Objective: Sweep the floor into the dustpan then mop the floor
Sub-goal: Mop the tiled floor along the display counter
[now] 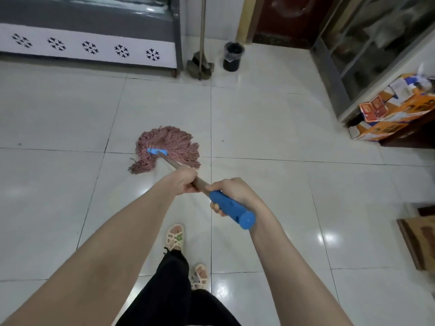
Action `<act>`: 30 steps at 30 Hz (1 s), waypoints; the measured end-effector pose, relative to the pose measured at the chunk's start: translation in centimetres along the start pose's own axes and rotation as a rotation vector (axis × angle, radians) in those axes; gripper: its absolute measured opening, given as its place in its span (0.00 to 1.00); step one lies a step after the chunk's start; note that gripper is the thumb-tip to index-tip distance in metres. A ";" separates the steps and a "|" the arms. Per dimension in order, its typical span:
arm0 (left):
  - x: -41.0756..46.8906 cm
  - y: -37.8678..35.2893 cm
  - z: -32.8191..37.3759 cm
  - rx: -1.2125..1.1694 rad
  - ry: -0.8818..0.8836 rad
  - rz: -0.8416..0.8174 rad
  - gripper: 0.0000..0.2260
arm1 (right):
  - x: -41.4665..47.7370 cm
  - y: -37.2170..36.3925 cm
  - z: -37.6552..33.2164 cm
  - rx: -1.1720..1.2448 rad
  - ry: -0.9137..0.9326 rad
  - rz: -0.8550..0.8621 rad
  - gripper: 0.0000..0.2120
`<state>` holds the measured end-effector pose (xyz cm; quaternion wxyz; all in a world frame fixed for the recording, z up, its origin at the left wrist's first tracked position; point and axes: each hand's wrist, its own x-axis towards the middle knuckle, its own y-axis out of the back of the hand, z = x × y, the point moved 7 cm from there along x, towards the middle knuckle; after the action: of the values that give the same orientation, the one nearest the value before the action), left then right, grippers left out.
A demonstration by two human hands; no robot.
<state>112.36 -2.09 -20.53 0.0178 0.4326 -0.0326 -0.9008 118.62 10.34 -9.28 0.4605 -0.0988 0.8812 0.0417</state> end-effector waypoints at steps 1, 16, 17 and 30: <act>0.2 0.6 0.0 -0.022 0.006 0.010 0.14 | 0.4 -0.4 -0.3 -0.014 0.004 -0.009 0.05; 9.7 5.9 8.1 -0.221 -0.035 0.071 0.17 | 9.5 -2.0 -11.5 -0.152 0.030 0.000 0.06; 10.6 6.4 9.1 -0.238 -0.039 0.072 0.17 | 10.4 -2.3 -12.8 -0.165 0.032 -0.002 0.06; 18.6 15.5 19.9 -0.423 -0.077 0.132 0.04 | 19.9 -8.4 -27.1 -0.306 0.095 -0.051 0.07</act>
<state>85.26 -17.77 -21.40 0.1659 0.3816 0.1281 -0.9003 87.56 -5.00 -9.89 0.3987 -0.1920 0.8826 0.1588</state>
